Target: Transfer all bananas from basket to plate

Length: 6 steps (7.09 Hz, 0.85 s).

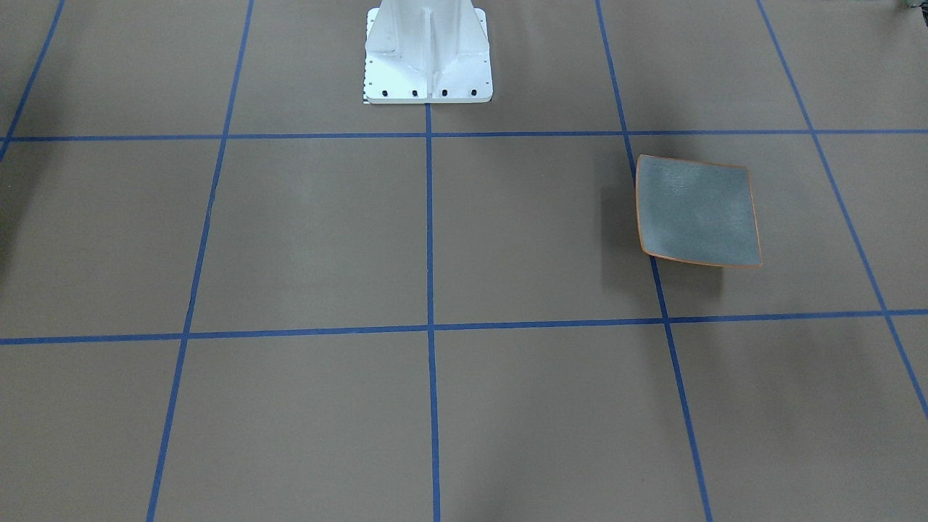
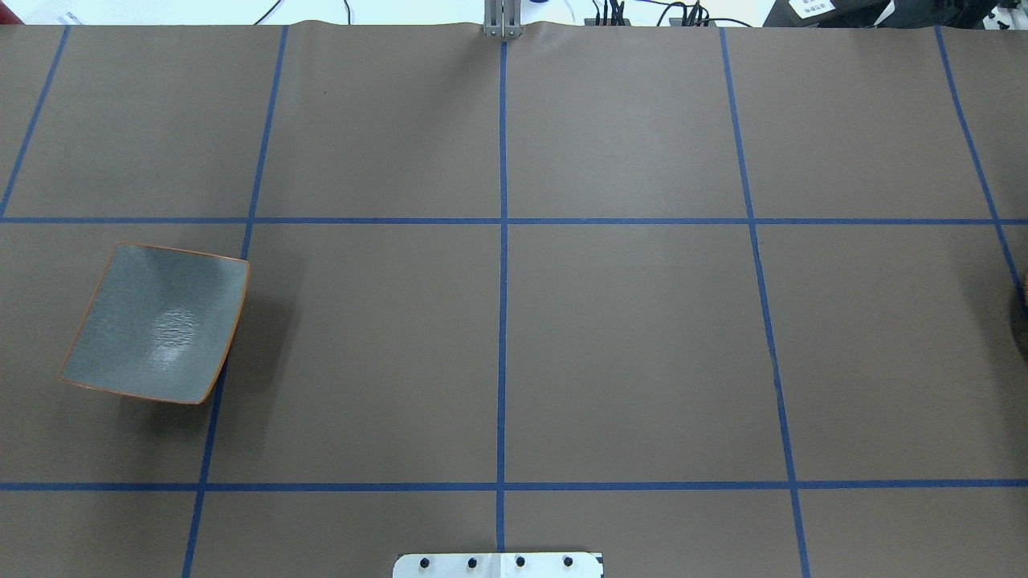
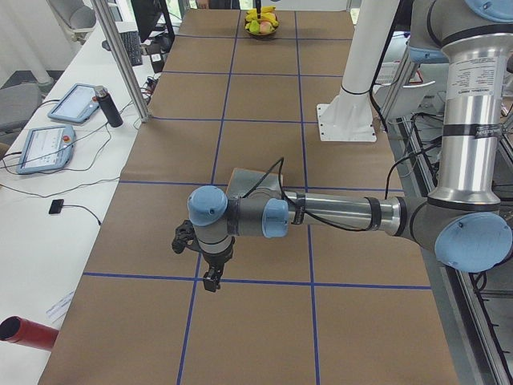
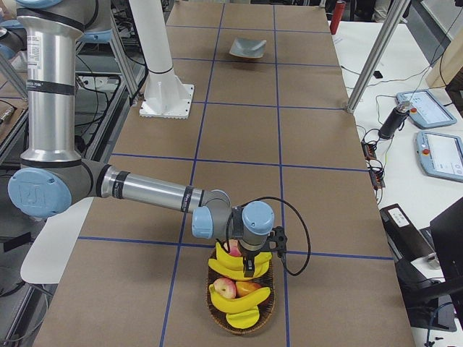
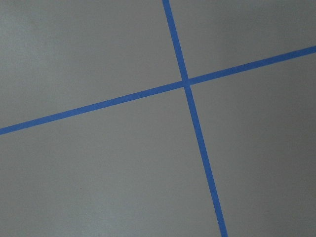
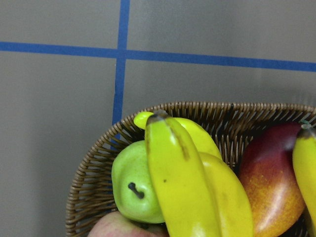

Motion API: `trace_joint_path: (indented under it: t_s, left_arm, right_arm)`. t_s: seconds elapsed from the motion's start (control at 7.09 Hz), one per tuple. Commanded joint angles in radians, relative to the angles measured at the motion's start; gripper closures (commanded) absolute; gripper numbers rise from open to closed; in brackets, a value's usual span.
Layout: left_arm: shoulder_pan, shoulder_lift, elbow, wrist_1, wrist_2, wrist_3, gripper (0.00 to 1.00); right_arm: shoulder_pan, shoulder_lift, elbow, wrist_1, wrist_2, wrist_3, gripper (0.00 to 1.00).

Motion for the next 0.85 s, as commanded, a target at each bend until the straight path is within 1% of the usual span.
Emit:
trace_joint_path:
  t_s: [0.0,0.28,0.42,0.7]
  left_arm:
    - [0.000,0.000,0.002,-0.005,0.000,0.000,0.00]
    - [0.000,-0.002,0.001,-0.008,-0.002,0.000,0.00]
    - [0.000,-0.007,0.002,-0.011,-0.002,0.000,0.00]
    - [0.000,-0.008,0.002,-0.011,-0.002,0.000,0.00]
  right_arm:
    - [-0.006,-0.009,-0.001,0.000,-0.028,-0.009,0.04]
    - [-0.009,-0.006,-0.001,0.000,-0.038,-0.009,0.20]
    - [-0.009,-0.006,-0.003,0.001,-0.038,-0.009,0.23]
    - [-0.022,0.000,-0.010,0.000,-0.051,-0.010,0.23]
